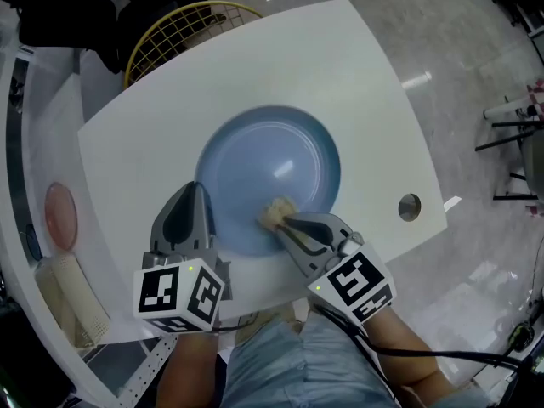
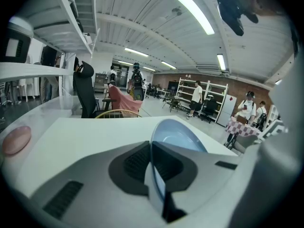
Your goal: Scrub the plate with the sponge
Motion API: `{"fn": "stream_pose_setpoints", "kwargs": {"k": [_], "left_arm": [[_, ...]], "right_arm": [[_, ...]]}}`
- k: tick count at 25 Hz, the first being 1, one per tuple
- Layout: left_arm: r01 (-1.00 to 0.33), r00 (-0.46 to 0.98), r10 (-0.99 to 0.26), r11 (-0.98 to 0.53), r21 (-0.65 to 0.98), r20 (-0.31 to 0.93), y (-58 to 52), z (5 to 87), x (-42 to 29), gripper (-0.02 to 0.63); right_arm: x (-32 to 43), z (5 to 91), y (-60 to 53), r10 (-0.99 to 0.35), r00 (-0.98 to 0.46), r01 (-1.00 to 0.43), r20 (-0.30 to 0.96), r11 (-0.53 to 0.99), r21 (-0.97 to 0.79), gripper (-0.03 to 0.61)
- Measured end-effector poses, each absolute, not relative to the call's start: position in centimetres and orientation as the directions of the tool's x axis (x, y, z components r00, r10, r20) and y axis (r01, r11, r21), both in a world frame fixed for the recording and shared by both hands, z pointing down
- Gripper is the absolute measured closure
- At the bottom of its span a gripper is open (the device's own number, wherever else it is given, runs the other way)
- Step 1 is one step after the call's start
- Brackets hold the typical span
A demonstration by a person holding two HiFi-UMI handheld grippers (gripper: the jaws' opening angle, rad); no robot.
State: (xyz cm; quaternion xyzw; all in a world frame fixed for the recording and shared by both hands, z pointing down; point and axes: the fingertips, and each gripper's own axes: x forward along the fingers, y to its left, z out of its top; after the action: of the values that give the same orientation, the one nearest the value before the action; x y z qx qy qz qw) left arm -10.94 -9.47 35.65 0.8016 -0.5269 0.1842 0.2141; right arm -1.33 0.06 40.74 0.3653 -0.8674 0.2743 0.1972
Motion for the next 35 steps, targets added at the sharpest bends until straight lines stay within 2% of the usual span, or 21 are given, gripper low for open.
{"fn": "stream_pose_setpoints", "kwargs": {"k": [35], "left_arm": [[-0.905,0.420,-0.752,-0.389,0.174,0.508,-10.2,35.0,-10.2,0.591]], "right_arm": [[7.9,40.9,-7.5,-0.751,-0.353,-0.936,0.559,0.294,-0.195,0.532]]}}
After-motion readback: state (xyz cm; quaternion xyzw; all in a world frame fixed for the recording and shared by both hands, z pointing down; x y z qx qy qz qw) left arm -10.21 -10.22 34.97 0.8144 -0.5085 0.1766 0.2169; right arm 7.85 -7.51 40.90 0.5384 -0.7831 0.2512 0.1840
